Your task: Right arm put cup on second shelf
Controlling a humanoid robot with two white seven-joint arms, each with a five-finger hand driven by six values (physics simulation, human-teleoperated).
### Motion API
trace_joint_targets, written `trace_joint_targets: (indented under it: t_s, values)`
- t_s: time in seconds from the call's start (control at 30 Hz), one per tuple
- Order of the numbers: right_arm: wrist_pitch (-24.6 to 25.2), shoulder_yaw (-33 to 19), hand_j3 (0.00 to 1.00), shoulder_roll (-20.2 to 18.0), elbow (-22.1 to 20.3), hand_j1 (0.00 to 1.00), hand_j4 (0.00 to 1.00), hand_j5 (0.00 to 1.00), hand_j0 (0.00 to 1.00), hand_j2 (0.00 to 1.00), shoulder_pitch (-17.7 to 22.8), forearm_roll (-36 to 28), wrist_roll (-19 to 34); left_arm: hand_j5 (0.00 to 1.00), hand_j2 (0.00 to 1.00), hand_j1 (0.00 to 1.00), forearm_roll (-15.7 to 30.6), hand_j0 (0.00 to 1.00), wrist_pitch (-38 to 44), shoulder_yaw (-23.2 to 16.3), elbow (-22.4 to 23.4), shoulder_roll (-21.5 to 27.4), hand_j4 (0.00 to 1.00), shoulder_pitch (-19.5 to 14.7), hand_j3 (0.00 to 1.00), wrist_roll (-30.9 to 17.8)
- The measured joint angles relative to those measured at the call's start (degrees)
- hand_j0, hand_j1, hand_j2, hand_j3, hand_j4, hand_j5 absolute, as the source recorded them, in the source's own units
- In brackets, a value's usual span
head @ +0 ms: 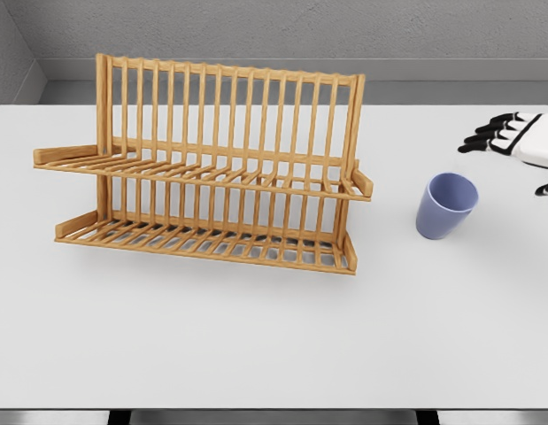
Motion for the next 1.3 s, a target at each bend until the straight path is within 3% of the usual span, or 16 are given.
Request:
trace_joint_targets:
  t_s: [0.07, 0.17, 0.37, 0.8, 1.2, 1.23, 1.3]
  values:
    - [0.0, 1.5, 1.0, 2.1, 0.8, 1.0, 1.0, 1.0, 1.0, 1.0, -5.2, -0.7, 2.0, 1.0, 1.0, 1.0, 0.0, 1.0, 0.0, 0.0, 0.0, 0.0, 1.0, 0.0, 1.0, 0.0]
    - [0.0, 8.9, 1.0, 5.3, 4.0, 1.0, 1.0, 1.0, 1.0, 1.0, -11.8, -1.0, 3.4, 1.0, 1.0, 1.0, 0.0, 1.0, 0.0, 0.0, 0.0, 0.0, 1.0, 0.0, 1.0, 0.0]
    - [-0.1, 15.9, 1.0, 8.1, 7.8, 1.0, 1.0, 1.0, 1.0, 1.0, -11.9, -0.7, 4.1, 1.0, 1.0, 1.0, 0.0, 1.0, 0.0, 0.0, 0.0, 0.0, 1.0, 0.0, 1.0, 0.0]
    - [-0.1, 20.3, 1.0, 9.3, 9.6, 1.0, 1.0, 1.0, 1.0, 1.0, -11.9, -0.4, 4.2, 1.0, 1.0, 1.0, 0.0, 1.0, 0.0, 0.0, 0.0, 0.0, 1.0, 0.0, 1.0, 0.0]
    - [-0.1, 20.8, 1.0, 10.0, 11.8, 1.0, 1.0, 1.0, 1.0, 1.0, -12.3, -0.4, 4.2, 1.0, 1.0, 1.0, 0.0, 1.0, 0.0, 0.0, 0.0, 0.0, 1.0, 0.0, 1.0, 0.0]
    - [-0.1, 20.9, 0.88, 10.0, 11.8, 0.88, 0.88, 0.88, 0.88, 0.88, -12.3, -0.4, 4.2, 1.0, 1.0, 1.0, 0.0, 1.0, 0.0, 0.0, 0.0, 0.0, 1.0, 0.0, 1.0, 0.0]
    - [-0.1, 21.1, 0.77, 10.1, 11.7, 0.77, 0.77, 0.77, 0.77, 0.77, -12.3, -0.4, 4.2, 1.0, 1.0, 1.0, 0.0, 1.0, 0.0, 0.0, 0.0, 0.0, 1.0, 0.0, 1.0, 0.0]
